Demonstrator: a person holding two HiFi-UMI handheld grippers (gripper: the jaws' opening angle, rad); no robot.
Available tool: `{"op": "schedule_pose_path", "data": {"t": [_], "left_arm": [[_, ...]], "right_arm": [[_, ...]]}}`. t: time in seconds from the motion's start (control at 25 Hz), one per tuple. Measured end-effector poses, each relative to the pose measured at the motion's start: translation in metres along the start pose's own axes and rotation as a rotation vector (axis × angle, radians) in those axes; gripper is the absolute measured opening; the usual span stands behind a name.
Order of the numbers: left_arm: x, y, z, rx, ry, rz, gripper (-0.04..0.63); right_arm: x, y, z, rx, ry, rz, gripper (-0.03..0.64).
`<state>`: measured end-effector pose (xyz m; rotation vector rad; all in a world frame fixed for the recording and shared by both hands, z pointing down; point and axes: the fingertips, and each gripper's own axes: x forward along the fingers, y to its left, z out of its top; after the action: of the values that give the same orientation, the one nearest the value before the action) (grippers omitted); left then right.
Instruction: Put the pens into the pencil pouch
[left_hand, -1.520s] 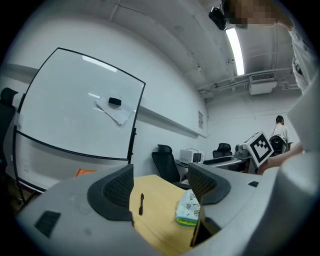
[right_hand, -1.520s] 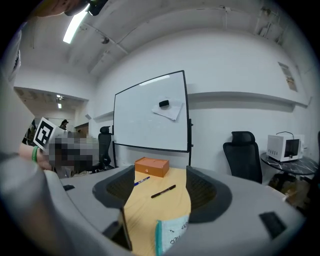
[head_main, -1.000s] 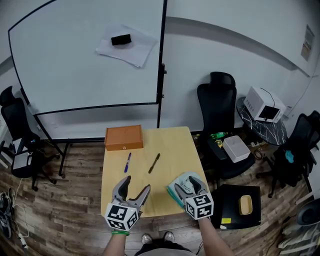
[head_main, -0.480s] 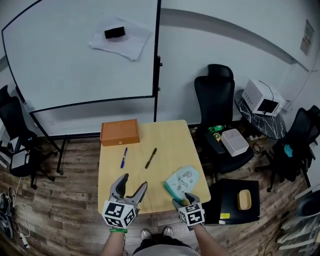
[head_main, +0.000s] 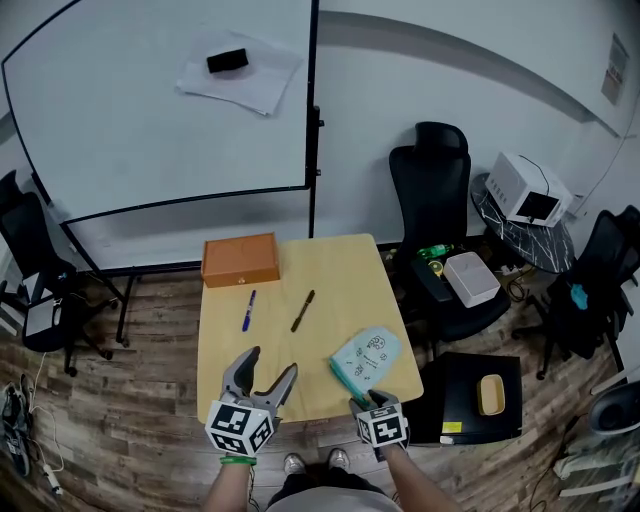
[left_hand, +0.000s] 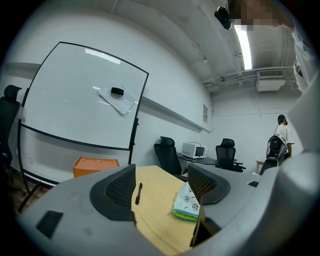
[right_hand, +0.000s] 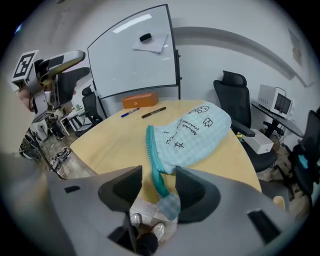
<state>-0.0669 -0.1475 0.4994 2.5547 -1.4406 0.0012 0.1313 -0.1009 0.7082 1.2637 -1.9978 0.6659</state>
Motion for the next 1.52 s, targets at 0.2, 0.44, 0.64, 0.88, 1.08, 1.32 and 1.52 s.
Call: {"op": "schedule_pose_path", "data": {"t": [0.2,0.44,0.64,0.88,1.08,1.32,1.52], "left_arm": [[-0.007,0.005,-0.001,0.002,0.003,0.018,0.316],[-0.01,0.011,-0.001,-0.005,0.002,0.032,0.316],[-0.009,0.012,-0.001,-0.009,0.0,0.028,0.317],[-0.005,0.014,0.001,-0.008,-0.002,0.025,0.316],[-0.004,0.017,0.006,0.002,-0.012,0.023,0.316],[-0.001,0.026,0.018,0.015,-0.03,0.032,0.316],[0.0,0.033,0.027,0.02,-0.045,0.034,0.316]], "right_arm": [[0.007,-0.003,-0.004,-0.011,0.035,-0.028,0.167],[0.009,-0.007,-0.005,-0.056,0.052,-0.04,0.089],[0.006,-0.005,-0.001,-0.03,0.049,-0.002,0.052],[-0.01,-0.005,0.038,0.041,-0.054,0.07,0.044],[-0.029,-0.009,0.079,0.132,-0.169,0.129,0.043],[-0.055,-0.018,0.139,0.244,-0.33,0.206,0.04],[-0.076,-0.023,0.177,0.268,-0.424,0.243,0.038]]}}
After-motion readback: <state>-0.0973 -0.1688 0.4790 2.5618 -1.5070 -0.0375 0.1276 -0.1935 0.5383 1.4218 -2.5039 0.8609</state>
